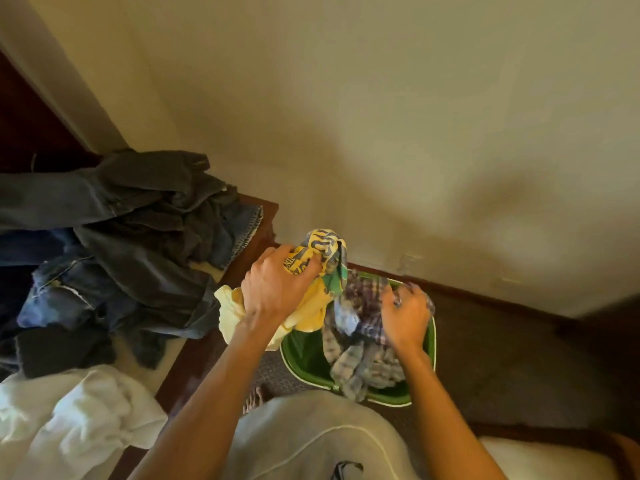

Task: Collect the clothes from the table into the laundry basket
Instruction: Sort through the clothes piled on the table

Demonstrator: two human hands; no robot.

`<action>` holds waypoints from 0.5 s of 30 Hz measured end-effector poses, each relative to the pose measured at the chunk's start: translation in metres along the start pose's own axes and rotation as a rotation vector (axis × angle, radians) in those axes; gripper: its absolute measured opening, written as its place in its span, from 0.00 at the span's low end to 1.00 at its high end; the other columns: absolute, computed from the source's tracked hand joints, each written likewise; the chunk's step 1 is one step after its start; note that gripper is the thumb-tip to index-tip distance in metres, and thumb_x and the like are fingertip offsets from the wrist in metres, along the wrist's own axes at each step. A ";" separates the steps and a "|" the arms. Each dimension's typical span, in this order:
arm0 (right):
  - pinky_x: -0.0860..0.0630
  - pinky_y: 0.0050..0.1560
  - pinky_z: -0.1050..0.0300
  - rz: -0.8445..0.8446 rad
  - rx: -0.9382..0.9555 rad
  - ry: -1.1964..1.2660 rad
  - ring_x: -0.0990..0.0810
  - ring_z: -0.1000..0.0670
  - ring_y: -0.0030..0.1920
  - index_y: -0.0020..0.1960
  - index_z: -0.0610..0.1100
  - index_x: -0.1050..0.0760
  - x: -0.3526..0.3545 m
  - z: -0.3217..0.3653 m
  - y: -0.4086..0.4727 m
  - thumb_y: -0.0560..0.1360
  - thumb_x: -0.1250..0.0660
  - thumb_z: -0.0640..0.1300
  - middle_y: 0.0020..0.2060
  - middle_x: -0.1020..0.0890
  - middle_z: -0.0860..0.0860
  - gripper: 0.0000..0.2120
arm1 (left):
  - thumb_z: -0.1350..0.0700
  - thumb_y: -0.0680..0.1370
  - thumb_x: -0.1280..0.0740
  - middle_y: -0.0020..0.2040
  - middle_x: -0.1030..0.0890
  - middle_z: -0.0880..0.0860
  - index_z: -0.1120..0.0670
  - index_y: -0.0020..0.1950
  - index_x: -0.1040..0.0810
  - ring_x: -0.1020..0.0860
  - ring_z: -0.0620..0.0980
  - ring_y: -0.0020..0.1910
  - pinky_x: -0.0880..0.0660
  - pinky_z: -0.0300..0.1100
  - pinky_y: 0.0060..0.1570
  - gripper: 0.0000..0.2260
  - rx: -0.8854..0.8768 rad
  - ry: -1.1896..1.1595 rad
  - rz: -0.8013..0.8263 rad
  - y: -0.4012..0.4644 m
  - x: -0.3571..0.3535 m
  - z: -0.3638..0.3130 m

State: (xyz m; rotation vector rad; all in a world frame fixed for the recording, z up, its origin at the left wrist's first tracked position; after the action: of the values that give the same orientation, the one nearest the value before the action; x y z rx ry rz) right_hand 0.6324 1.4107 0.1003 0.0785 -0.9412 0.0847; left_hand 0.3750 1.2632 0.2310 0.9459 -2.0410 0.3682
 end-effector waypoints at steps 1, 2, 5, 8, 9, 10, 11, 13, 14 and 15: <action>0.25 0.56 0.42 0.006 0.006 0.004 0.21 0.35 0.53 0.39 0.42 0.21 0.000 -0.004 0.000 0.80 0.34 0.50 0.49 0.18 0.38 0.15 | 0.33 0.73 0.32 0.51 0.18 0.51 0.48 0.53 0.19 0.19 0.58 0.51 0.25 0.48 0.46 0.20 -0.004 -0.021 0.030 0.003 -0.010 -0.003; 0.25 0.52 0.43 0.016 0.014 0.014 0.21 0.36 0.48 0.35 0.45 0.27 -0.001 -0.007 0.001 0.80 0.34 0.49 0.44 0.19 0.39 0.15 | 0.33 0.73 0.32 0.50 0.18 0.51 0.47 0.52 0.19 0.19 0.58 0.51 0.24 0.49 0.47 0.20 -0.018 -0.039 0.053 0.005 -0.019 -0.006; 0.26 0.44 0.46 0.068 -0.022 0.071 0.22 0.37 0.41 0.31 0.50 0.37 -0.005 -0.020 0.005 0.80 0.36 0.49 0.37 0.21 0.42 0.20 | 0.29 0.72 0.35 0.47 0.18 0.48 0.47 0.50 0.20 0.18 0.56 0.48 0.21 0.52 0.45 0.22 -0.084 -0.058 0.105 0.008 -0.047 -0.018; 0.26 0.41 0.47 0.066 -0.062 0.127 0.22 0.39 0.39 0.31 0.50 0.35 0.001 -0.030 0.005 0.81 0.36 0.47 0.36 0.21 0.41 0.20 | 0.27 0.72 0.38 0.52 0.17 0.48 0.45 0.56 0.20 0.19 0.54 0.53 0.21 0.52 0.50 0.26 -0.100 -0.104 0.258 0.010 -0.088 -0.023; 0.26 0.41 0.47 0.067 -0.078 0.139 0.22 0.39 0.39 0.32 0.48 0.33 0.004 -0.034 0.004 0.81 0.36 0.46 0.36 0.21 0.41 0.19 | 0.27 0.72 0.38 0.57 0.18 0.47 0.43 0.61 0.22 0.20 0.53 0.58 0.22 0.52 0.55 0.27 -0.093 -0.120 0.362 0.009 -0.105 -0.022; 0.26 0.40 0.48 0.068 -0.093 0.146 0.22 0.40 0.38 0.33 0.45 0.30 0.007 -0.038 0.004 0.81 0.36 0.46 0.36 0.21 0.41 0.18 | 0.27 0.72 0.37 0.62 0.19 0.47 0.42 0.66 0.24 0.22 0.52 0.63 0.23 0.52 0.59 0.28 -0.086 -0.131 0.469 0.006 -0.122 -0.019; 0.25 0.40 0.47 0.068 -0.105 0.146 0.22 0.40 0.38 0.34 0.43 0.28 0.009 -0.042 0.004 0.81 0.36 0.46 0.36 0.21 0.42 0.17 | 0.28 0.73 0.36 0.65 0.20 0.47 0.41 0.69 0.25 0.23 0.52 0.65 0.25 0.51 0.63 0.29 -0.083 -0.137 0.546 0.002 -0.133 -0.016; 0.24 0.39 0.46 0.071 -0.111 0.150 0.22 0.42 0.36 0.35 0.39 0.26 0.012 -0.048 0.002 0.80 0.36 0.46 0.35 0.21 0.42 0.17 | 0.31 0.74 0.34 0.65 0.19 0.47 0.42 0.70 0.25 0.23 0.51 0.65 0.25 0.50 0.64 0.27 -0.083 -0.129 0.543 0.000 -0.141 -0.005; 0.24 0.39 0.45 0.076 -0.113 0.157 0.22 0.42 0.36 0.35 0.39 0.26 0.013 -0.050 0.001 0.80 0.36 0.46 0.35 0.21 0.43 0.17 | 0.32 0.74 0.34 0.63 0.18 0.47 0.42 0.68 0.24 0.22 0.51 0.64 0.25 0.50 0.63 0.26 -0.082 -0.123 0.491 0.000 -0.138 0.000; 0.23 0.39 0.45 0.083 -0.114 0.165 0.22 0.43 0.36 0.35 0.39 0.26 0.013 -0.051 -0.001 0.81 0.36 0.46 0.34 0.21 0.43 0.17 | 0.32 0.74 0.34 0.62 0.17 0.47 0.42 0.66 0.23 0.21 0.51 0.62 0.24 0.49 0.62 0.24 -0.073 -0.127 0.440 0.000 -0.132 0.005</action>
State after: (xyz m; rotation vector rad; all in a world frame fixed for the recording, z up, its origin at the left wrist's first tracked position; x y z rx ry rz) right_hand 0.6812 1.4153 0.0809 -0.0720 -0.7829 0.1123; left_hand 0.4208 1.3250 0.1236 0.4788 -2.3601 0.4704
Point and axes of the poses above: each hand's wrist, its own y-axis towards the middle knuckle, its own x-axis out of the back of the hand, z = x × y, the point moved 9 cm from there along y, towards the middle knuckle
